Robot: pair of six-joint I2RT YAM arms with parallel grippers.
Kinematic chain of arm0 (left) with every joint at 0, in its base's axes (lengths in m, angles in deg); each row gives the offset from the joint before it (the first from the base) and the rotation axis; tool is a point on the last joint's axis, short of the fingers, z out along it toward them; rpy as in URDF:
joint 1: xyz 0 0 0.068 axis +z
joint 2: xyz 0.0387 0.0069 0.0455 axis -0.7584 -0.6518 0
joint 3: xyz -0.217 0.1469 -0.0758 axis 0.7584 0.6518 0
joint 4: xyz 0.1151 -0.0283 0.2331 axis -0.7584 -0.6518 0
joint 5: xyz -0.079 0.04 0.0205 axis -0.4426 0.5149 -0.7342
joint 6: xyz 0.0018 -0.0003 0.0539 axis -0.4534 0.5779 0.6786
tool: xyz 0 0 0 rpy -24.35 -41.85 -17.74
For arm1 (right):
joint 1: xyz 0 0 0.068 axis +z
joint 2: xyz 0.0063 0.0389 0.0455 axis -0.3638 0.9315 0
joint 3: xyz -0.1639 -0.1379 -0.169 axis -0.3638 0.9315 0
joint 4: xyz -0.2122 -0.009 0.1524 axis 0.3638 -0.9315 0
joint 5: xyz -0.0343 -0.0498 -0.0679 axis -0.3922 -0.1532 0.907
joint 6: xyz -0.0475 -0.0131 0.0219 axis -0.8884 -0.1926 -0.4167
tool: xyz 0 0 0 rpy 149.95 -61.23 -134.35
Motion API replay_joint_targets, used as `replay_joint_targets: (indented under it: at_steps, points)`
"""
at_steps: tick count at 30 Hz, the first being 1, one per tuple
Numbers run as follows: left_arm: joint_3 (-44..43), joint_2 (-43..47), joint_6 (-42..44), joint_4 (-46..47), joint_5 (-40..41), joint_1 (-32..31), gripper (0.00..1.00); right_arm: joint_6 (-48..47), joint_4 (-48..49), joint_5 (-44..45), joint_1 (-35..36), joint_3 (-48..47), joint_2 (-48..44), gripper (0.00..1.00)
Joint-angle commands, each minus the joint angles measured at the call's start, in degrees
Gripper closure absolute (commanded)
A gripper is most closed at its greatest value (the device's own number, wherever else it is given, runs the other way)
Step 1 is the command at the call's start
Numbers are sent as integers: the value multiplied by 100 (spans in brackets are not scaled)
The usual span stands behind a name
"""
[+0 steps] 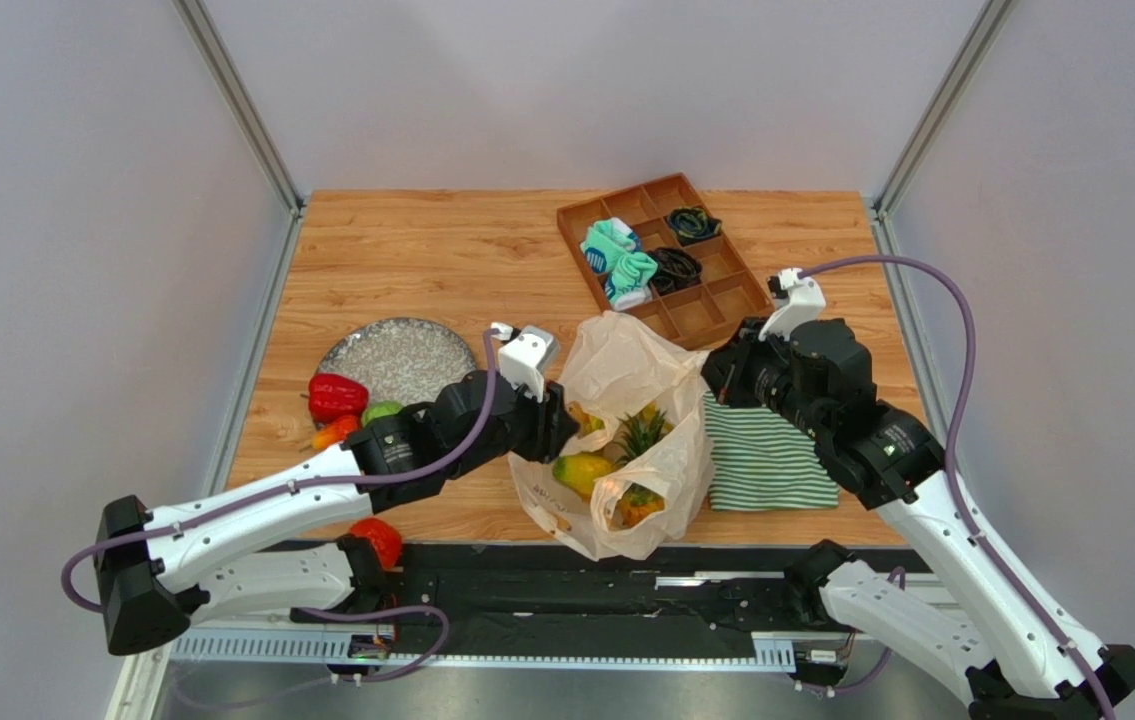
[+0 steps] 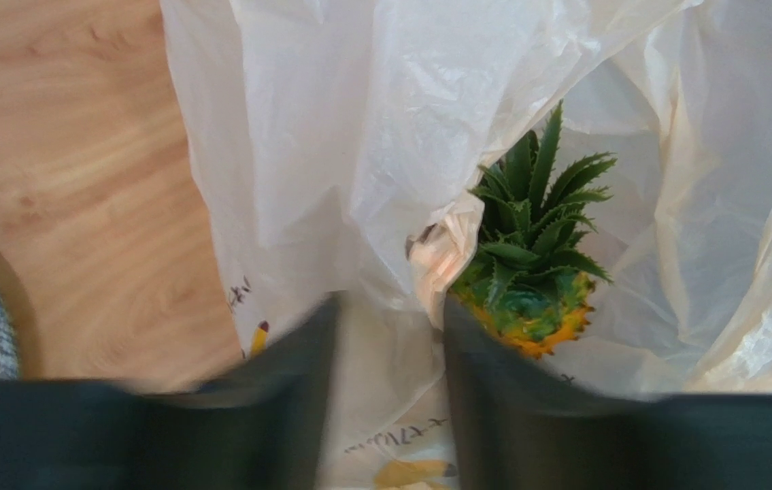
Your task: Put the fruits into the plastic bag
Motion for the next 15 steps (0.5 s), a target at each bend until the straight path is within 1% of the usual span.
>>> replay_joint_targets:
  at_steps: [1,2,5,8,9,11,13,15]
  points:
    - [-171,-213,-280,-108,-378,238,89,5,192,55,-19,-170,-1,100]
    - [-241,-214,-280,-161,-413,352,100,-21,157,98,-19,-258,8,100]
    - [-767,-12,-201,-188,-667,555,100,-197,8,291,-10,-530,16,100]
    - [-1084,190,-270,-74,-1115,853,100,-364,-98,511,-10,-733,-1,100]
    - [-1111,225,-332,14,-1386,950,100,-390,-107,555,-10,-759,16,100]
    - [-1007,226,-613,172,-2123,1301,100,-426,-98,617,-10,-768,34,100]
    - [-823,199,-911,488,-2468,1626,100,-443,-89,626,-10,-751,69,100]
    - [-585,147,-1035,603,-2689,1776,100,-435,-72,600,-10,-690,122,100]
